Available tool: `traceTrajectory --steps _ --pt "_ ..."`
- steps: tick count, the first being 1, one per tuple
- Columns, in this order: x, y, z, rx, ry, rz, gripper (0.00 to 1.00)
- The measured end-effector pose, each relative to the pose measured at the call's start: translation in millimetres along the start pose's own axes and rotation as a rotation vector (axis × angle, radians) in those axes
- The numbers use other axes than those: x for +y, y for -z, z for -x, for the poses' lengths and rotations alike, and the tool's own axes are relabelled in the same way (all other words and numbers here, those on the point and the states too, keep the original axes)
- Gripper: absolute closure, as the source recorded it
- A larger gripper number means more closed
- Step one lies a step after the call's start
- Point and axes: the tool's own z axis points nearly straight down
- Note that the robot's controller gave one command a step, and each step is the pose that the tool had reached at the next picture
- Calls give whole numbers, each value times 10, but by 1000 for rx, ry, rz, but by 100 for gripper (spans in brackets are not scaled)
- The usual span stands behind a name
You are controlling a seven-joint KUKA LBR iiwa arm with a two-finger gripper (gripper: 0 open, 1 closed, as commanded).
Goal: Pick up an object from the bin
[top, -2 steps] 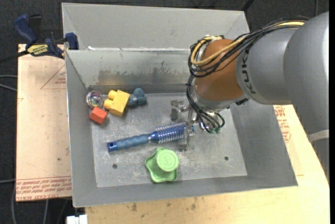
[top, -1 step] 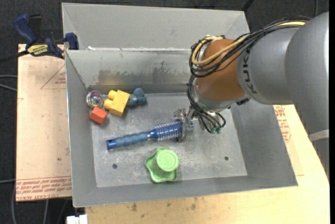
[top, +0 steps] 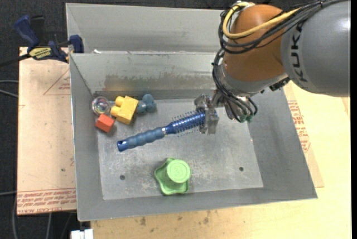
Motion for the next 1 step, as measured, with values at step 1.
traceTrajectory --steps 1 --pt "118 581 176 2 319 1 100"
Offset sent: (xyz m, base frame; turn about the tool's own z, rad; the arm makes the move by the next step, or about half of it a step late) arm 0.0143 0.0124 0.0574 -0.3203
